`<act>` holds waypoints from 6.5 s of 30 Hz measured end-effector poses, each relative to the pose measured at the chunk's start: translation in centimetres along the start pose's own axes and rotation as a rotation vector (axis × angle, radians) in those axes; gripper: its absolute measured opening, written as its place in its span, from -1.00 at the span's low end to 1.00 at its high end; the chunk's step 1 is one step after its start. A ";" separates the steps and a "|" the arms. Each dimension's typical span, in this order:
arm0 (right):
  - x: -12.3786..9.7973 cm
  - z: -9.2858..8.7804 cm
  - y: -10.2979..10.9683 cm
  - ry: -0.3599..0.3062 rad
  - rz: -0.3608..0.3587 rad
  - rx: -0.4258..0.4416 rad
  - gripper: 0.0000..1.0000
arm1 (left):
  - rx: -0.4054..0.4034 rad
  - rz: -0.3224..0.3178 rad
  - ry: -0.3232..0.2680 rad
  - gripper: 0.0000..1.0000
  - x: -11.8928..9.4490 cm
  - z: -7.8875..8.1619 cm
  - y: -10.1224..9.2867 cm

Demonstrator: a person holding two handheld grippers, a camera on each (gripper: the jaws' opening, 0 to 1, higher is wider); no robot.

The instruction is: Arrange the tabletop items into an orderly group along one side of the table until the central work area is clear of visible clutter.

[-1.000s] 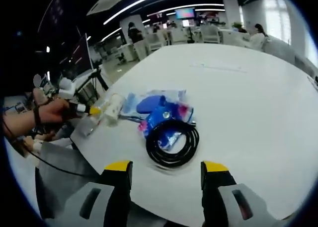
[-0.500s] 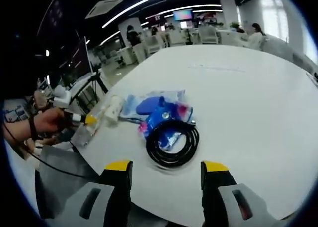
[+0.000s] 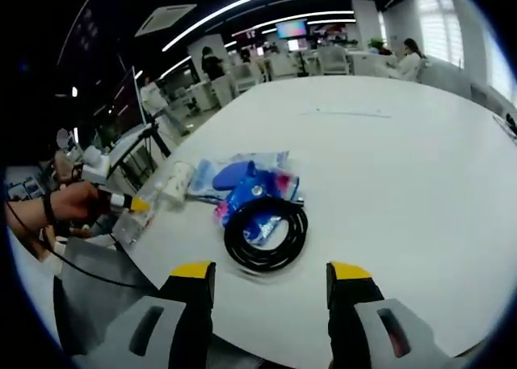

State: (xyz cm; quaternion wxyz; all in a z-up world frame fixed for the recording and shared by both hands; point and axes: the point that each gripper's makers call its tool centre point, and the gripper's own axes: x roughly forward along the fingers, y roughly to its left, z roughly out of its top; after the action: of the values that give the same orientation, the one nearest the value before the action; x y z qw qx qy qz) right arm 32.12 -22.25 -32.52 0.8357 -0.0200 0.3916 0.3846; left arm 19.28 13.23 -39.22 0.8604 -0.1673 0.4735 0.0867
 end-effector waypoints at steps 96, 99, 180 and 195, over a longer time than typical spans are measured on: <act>0.4 -1.5 1.2 0.015 0.041 0.004 0.14 | 0.119 0.028 -0.089 -0.28 -7.8 2.1 0.3; 0.6 -1.6 1.1 0.016 0.043 0.006 0.14 | 0.111 0.034 -0.095 -0.28 -8.1 1.8 0.3; 1.2 -1.7 1.3 0.067 0.051 -0.008 0.15 | 0.082 0.024 -0.332 -0.25 -6.0 4.5 -0.4; 0.9 -2.1 0.3 0.072 0.026 0.018 0.15 | 0.076 0.012 -0.355 -0.25 -4.0 10.6 0.5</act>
State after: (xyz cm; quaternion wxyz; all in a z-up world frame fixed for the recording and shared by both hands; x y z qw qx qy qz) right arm 30.98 -22.16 -34.50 0.8161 -0.0210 0.4250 0.3909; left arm 25.31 17.68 -30.75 0.9356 -0.1138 0.3183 0.1021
